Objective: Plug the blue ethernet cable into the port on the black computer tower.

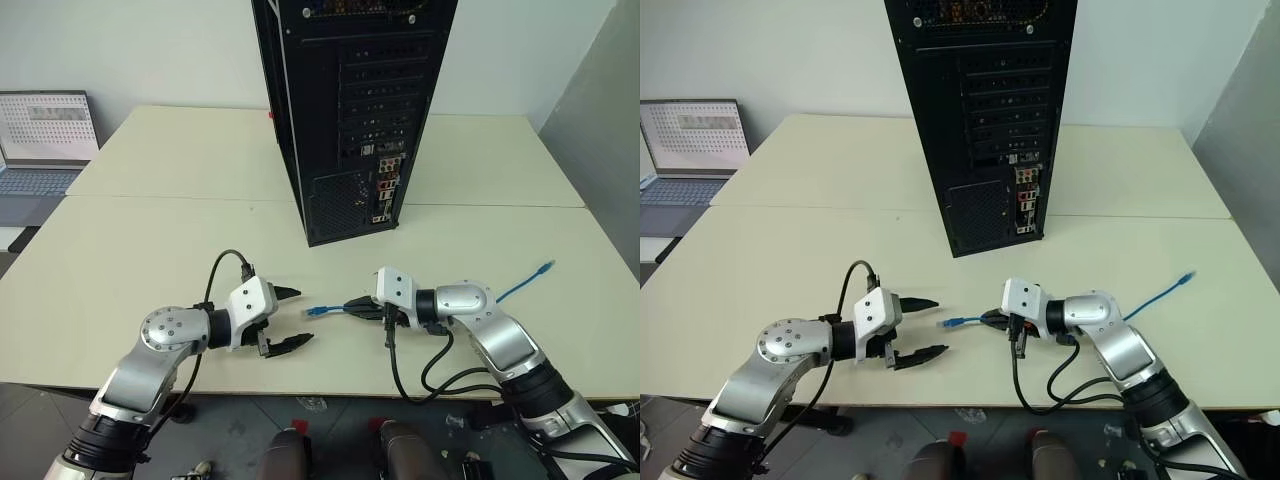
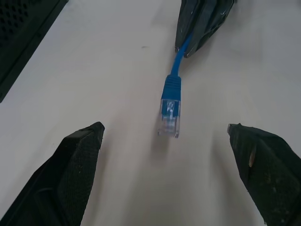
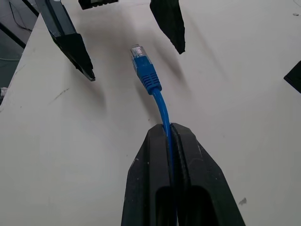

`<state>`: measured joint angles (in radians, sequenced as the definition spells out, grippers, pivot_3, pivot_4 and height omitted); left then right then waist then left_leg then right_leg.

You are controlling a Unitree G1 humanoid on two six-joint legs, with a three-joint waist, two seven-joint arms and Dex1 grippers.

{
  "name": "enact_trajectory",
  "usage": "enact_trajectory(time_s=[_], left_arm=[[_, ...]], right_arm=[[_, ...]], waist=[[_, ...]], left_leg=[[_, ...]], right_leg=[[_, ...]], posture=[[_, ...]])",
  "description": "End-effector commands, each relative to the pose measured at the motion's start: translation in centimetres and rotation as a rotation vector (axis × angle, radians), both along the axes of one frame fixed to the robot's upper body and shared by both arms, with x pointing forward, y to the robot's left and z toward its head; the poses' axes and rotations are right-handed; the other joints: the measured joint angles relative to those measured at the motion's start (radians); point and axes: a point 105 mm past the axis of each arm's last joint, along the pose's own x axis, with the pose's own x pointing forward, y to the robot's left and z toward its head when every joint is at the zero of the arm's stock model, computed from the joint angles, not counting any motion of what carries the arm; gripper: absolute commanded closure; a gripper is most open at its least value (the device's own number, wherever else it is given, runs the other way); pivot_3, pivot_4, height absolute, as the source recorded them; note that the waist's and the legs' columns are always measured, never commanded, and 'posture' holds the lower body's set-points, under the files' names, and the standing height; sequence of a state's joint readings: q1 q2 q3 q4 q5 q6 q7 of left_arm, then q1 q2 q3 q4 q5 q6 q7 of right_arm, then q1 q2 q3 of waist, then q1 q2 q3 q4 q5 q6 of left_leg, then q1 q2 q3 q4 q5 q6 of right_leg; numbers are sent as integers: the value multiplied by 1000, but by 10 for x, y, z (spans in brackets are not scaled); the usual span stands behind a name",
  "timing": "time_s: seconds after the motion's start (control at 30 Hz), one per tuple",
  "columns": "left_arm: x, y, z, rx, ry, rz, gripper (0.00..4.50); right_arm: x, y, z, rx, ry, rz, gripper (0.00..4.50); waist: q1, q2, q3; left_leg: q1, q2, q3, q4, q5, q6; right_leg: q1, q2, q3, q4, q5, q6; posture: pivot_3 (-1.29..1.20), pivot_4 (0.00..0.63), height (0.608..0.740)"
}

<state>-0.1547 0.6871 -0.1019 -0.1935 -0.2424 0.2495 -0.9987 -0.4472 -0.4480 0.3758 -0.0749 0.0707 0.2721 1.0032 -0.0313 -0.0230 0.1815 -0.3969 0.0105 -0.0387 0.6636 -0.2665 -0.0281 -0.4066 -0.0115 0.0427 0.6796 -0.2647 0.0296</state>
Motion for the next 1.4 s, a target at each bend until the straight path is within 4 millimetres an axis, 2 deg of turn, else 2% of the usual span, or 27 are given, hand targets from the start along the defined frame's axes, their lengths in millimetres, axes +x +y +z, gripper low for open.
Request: enact_trajectory(time_s=[0.03, 0.3, 0.53, 0.77, 0.97, 1.1, 1.33, 1.4], left_arm=[[-1, -4, 7, -31, 1, -25, 849], [0, -2, 4, -23, 12, -27, 2551], [1, -4, 3, -20, 9, -26, 4228], [1, -5, 2, -24, 2, -26, 4270], [-2, -5, 4, -23, -27, -53, 4271], [-2, -6, 8, -10, -123, -85, 4271], [6, -10, 21, 110, -517, -175, 4271], [7, -14, 28, 125, -679, -202, 4271]], right_arm=[[-3, 5, 17, 22, -54, 37, 4500], [-4, 5, 17, 16, -59, 42, 4500], [-5, 5, 18, 11, -64, 52, 4500], [-7, 5, 18, 1, -71, 68, 4500], [-6, 3, 17, -12, -73, 76, 3071], [-5, -6, 24, -18, -59, 77, 2170], [-17, -27, 47, 77, 106, 51, 278], [-18, -28, 54, 148, 170, 20, 274]], waist=[[0, 0, 0], [0, 0, 0], [0, 0, 0], [0, 0, 0], [0, 0, 0], [1, 0, 0], [3, 0, 0], [3, 0, 0]], left_leg=[[0, 0, 0, 0, 0, 0], [0, 0, 0, 0, 0, 0], [0, 0, 0, 0, 0, 0], [0, 0, 0, 0, 0, 0], [0, 0, 0, 0, 0, 0], [0, 0, 0, 0, 0, 0], [0, -1, 0, 0, 0, 0], [0, -1, -1, 0, 0, 0]], right_leg=[[0, 0, 0, 0, 0, 0], [0, 0, 0, 0, 0, 0], [0, 0, 0, 0, 0, 0], [0, 0, 0, 0, 0, 0], [0, 0, 0, 0, 0, 0], [0, 0, 0, 0, 0, 0], [0, -1, -1, 0, 0, 0], [0, -4, -1, 0, 0, 0]], posture=[[0, 150, 740], [0, 150, 740], [0, 150, 740], [0, 150, 740], [0, 150, 740], [0, 150, 740], [0, 150, 740], [0, 150, 740]])
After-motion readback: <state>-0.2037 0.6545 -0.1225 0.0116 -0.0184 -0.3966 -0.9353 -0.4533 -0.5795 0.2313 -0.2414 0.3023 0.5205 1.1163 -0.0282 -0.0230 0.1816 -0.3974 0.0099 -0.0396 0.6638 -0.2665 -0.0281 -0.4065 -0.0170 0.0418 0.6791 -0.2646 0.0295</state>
